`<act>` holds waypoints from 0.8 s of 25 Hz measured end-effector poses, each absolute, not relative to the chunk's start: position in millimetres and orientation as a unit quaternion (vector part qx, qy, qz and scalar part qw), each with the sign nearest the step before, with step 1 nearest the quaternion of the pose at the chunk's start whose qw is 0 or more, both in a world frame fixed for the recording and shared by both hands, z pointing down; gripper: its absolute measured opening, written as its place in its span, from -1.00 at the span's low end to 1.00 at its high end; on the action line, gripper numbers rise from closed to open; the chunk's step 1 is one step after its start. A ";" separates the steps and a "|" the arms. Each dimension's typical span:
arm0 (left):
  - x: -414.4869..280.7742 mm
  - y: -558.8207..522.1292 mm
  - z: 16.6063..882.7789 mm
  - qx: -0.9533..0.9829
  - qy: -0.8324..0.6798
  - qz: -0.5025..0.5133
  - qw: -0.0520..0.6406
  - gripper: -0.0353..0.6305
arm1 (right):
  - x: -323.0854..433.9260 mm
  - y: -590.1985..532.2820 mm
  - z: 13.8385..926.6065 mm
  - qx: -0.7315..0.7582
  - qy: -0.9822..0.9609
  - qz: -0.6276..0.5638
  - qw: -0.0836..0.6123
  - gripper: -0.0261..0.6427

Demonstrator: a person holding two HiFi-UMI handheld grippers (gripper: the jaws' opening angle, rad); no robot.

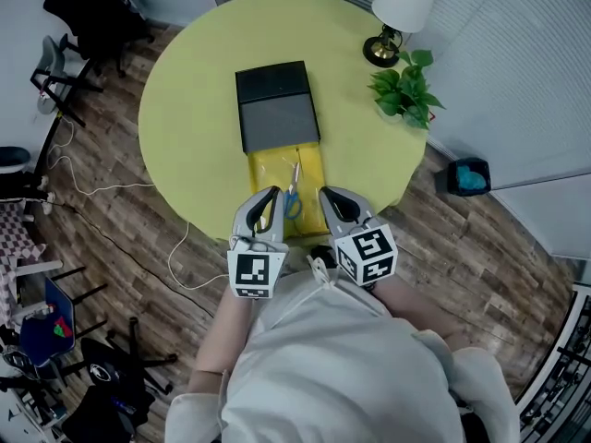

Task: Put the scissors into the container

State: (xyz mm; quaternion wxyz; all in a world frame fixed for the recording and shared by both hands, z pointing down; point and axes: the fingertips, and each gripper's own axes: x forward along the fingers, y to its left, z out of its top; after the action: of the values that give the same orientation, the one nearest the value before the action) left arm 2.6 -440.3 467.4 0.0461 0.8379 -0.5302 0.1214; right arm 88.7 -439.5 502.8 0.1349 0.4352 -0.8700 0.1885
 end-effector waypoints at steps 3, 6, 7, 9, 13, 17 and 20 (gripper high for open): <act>-1.3 -429.7 452.8 0.844 -0.527 0.090 0.040 -0.87 | 83.8 -431.4 495.1 0.436 -0.874 0.177 0.124 -0.93; -3.6 -420.6 451.2 0.846 -0.524 0.090 0.042 -0.87 | 79.5 -422.8 491.1 0.441 -0.873 0.157 0.132 -0.93; -4.0 -417.9 450.6 0.846 -0.524 0.089 0.042 -0.87 | 78.5 -420.0 490.2 0.442 -0.873 0.154 0.134 -0.93; -4.1 -413.1 447.9 0.847 -0.523 0.085 0.041 -0.87 | 77.1 -414.7 489.0 0.443 -0.873 0.152 0.135 -0.93; -5.2 -405.2 442.0 0.847 -0.524 0.082 0.035 -0.87 | 72.4 -403.2 489.5 0.435 -0.876 0.155 0.137 -0.93; -8.4 -401.5 440.3 0.846 -0.526 0.081 0.036 -0.87 | 68.7 -397.6 490.8 0.435 -0.876 0.156 0.140 -0.93; -8.8 -398.5 435.0 0.845 -0.528 0.073 0.041 -0.87 | 66.2 -394.0 491.9 0.432 -0.876 0.158 0.144 -0.93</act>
State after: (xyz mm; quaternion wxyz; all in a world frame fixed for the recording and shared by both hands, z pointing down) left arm -8.8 -398.5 435.0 0.0406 0.8451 -0.5281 0.0729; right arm 66.2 -394.0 491.9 0.1436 0.4323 -0.8762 0.1576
